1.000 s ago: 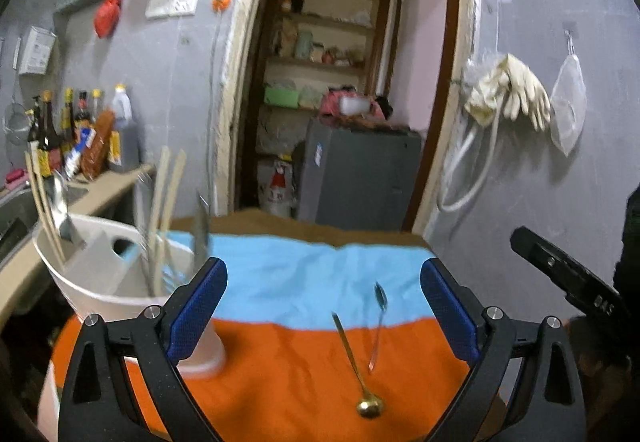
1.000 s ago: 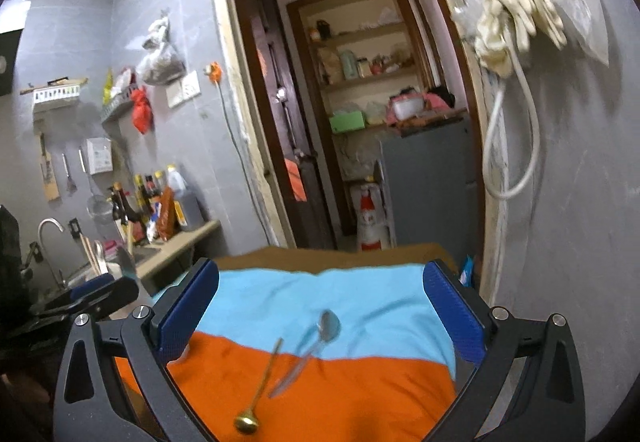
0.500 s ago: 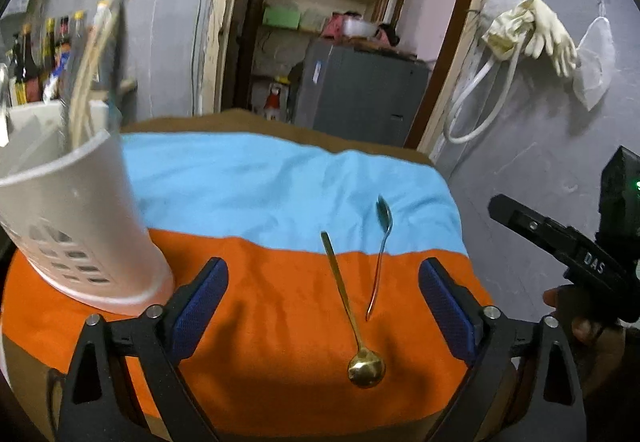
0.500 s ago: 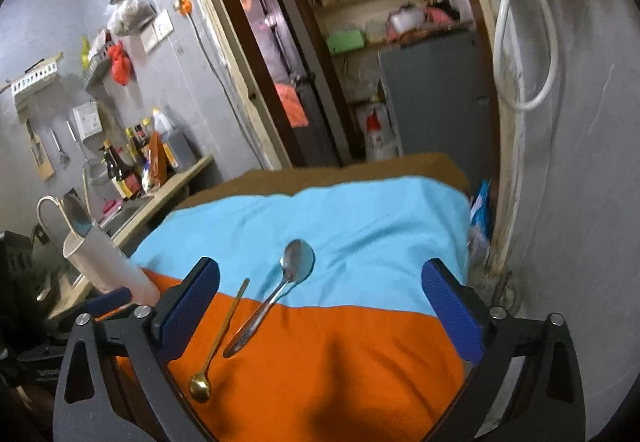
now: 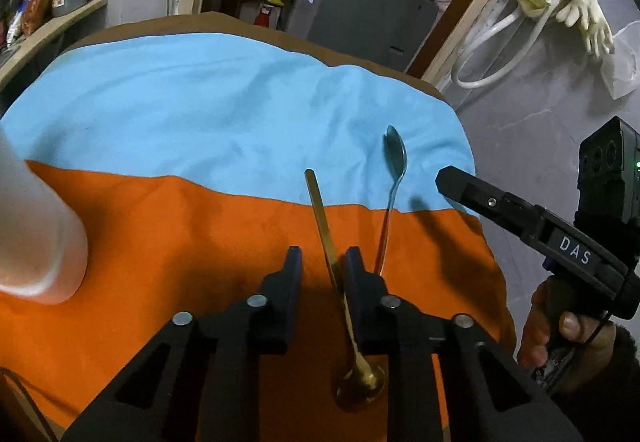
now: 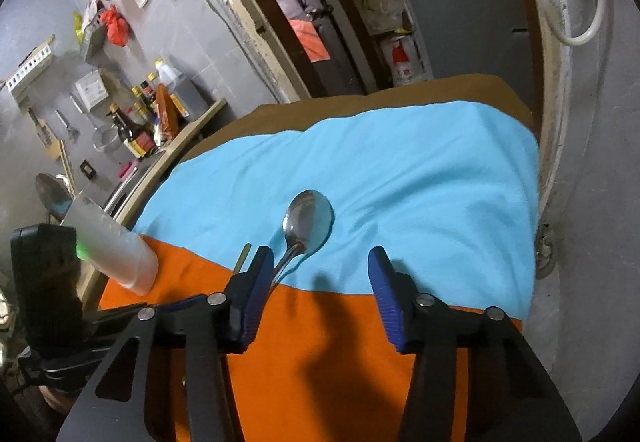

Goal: Organize utensils
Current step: 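Close the left tool on the gold spoon while the right tool grasps the silver spoon, then lift the gold spoon and silver spoon off the cloth with both tools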

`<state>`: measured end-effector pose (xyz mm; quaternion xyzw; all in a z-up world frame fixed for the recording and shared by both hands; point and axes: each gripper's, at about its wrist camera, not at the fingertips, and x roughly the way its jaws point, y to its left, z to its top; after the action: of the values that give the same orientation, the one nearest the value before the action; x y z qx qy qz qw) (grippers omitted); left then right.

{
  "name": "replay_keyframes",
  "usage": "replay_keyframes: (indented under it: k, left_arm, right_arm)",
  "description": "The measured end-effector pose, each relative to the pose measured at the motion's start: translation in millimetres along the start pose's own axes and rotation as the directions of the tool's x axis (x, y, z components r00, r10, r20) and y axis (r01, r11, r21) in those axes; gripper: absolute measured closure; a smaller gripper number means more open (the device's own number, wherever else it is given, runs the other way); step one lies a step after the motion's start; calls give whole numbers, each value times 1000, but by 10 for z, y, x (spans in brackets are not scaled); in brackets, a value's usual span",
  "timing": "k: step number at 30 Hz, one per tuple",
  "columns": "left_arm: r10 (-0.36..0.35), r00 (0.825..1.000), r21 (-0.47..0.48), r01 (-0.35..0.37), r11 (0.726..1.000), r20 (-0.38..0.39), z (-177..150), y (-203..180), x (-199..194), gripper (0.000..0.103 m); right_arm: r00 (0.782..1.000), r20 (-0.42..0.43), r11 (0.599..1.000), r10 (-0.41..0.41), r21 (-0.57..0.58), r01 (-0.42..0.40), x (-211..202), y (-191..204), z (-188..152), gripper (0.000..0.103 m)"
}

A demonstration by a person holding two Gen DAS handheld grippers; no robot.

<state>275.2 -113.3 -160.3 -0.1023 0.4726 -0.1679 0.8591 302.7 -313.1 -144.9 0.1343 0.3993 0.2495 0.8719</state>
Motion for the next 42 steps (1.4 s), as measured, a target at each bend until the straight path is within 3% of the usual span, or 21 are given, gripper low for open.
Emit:
replay_keyframes:
  k: [6, 8, 12, 18, 21, 28, 33, 35, 37, 42]
  left_arm:
    - [-22, 998, 10, 22, 1000, -60, 155, 17, 91, 90]
    - [-11, 996, 14, 12, 1000, -83, 200, 23, 131, 97]
    - [-39, 997, -54, 36, 998, -59, 192, 117, 101, 100]
    - [62, 998, -59, -63, 996, -27, 63, 219, -115, 101]
    - [78, 995, -56, -81, 995, -59, 7, 253, -173, 101]
    - [43, 986, -54, -52, 997, -160, 120, 254, -88, 100]
    - [71, 979, -1, -72, 997, -193, 179, 193, -74, 100]
    - [80, 977, 18, -78, 997, -195, 183, 174, -75, 100]
    - [85, 978, 17, -83, 996, -189, 176, 167, -90, 100]
    - [49, 991, -36, -54, 998, -125, 60, 230, -186, 101]
  right_arm:
    - [998, -51, 999, 34, 5, -34, 124, 12, 44, 61]
    - [996, -71, 999, 51, 9, -50, 171, 14, 54, 63]
    - [990, -98, 995, 100, 39, -97, 227, 18, 65, 70]
    - [984, -146, 994, 105, 23, -102, 350, 112, 99, 75]
    - [983, -157, 995, 97, 21, -95, 406, 140, 110, 77]
    - [980, -169, 994, 103, 49, -96, 492, 147, 162, 80]
    - [979, -163, 988, 126, 105, -110, 507, 72, 159, 84]
    - [979, -163, 987, 125, 121, -106, 512, 58, 165, 87]
    - [982, -165, 991, 93, 112, -75, 513, 73, 158, 97]
    - [987, -130, 987, 97, 142, -79, 454, 71, 85, 99]
